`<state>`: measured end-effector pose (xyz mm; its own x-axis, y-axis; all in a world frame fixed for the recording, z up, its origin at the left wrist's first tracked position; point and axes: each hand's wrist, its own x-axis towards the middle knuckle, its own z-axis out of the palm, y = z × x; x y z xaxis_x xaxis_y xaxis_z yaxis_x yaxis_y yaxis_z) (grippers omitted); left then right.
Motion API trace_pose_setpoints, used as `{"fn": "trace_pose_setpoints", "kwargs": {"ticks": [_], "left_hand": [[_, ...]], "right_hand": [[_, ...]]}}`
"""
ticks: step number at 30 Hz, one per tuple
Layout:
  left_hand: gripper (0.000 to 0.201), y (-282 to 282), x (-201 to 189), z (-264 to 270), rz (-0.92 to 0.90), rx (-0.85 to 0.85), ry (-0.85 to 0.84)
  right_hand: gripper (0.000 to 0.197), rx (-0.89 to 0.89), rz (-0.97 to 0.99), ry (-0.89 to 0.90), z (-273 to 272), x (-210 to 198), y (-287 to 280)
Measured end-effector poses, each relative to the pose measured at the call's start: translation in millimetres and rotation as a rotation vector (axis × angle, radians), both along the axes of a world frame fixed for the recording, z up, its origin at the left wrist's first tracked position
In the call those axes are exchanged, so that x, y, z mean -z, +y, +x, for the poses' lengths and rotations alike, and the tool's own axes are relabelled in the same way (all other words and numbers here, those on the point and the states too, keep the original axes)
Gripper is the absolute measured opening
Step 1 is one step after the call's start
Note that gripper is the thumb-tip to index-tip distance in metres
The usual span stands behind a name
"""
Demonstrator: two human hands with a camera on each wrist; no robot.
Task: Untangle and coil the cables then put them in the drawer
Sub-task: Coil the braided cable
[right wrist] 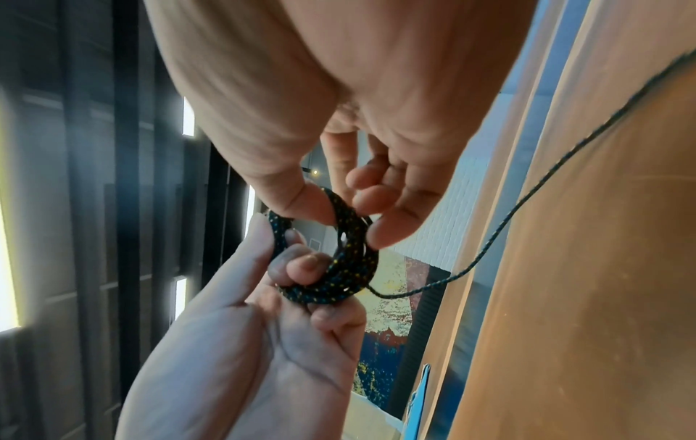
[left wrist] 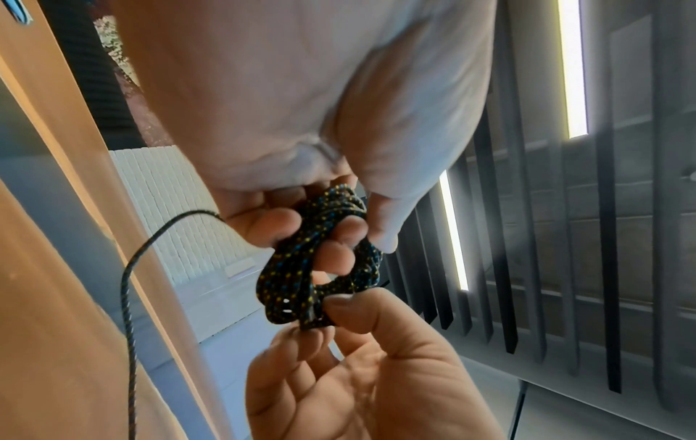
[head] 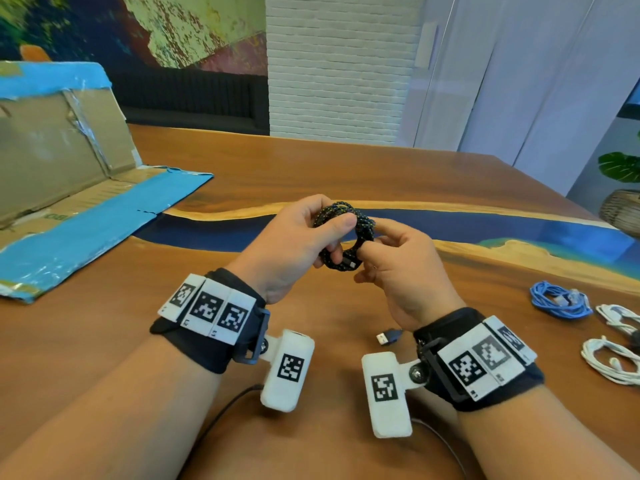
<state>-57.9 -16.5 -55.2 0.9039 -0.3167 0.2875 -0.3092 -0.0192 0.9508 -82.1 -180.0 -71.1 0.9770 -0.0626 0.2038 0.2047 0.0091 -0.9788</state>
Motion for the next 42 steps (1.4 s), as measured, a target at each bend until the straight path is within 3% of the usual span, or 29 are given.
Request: {"fn": "trace_pose_setpoints", "kwargs": {"ticks": [4,10,15,17,20,22,28,31,33,37,42], "left_hand": [[0.017,0,0,1,0.016,-0.012,-0.040],[0.013,1,1,3,0.020,-0.069,-0.104],[0.019,1,7,8,0.049,-0.138,-0.134],[0.017,1,9,11,0.048,-0.173,-0.130],[0.014,5,10,17,0.010,-0.237,-0.125],[0.016,9,9,18,-0.035,-0.295,-0.097],[0.026,22,0,24,-0.265,-0.355,0.059],[0.025,23,-5,23,-0.335,-0.350,0.078],[0.026,20,-4,23,-0.334,-0.354,0.067],[0.025,19,-1,23,-0.307,-0.399,0.077],[0.024,15,2,21,-0.232,-0.430,0.026]], "right_hand": [[0.042,0.084,0.042,-0.017,-1,-1,-2],[0.018,0.091,0.050,-0.019,0,1,-7],[0.009,0.198,-0.228,-0.139,4,-2,-17],[0.013,0.047,-0.056,-0.056,1,-8,-16],[0.020,-0.256,0.420,0.123,-6,-20,-15],[0.020,-0.285,0.307,0.174,-7,-23,-23],[0.022,-0.123,-0.450,0.100,-3,-27,-62],[0.025,0.009,-0.536,0.057,0,-32,-84],[0.019,0.078,-0.481,0.038,1,-32,-93],[0.007,0.107,-0.001,0.013,6,-30,-94],[0.010,0.148,0.002,0.030,8,-30,-93]]}}
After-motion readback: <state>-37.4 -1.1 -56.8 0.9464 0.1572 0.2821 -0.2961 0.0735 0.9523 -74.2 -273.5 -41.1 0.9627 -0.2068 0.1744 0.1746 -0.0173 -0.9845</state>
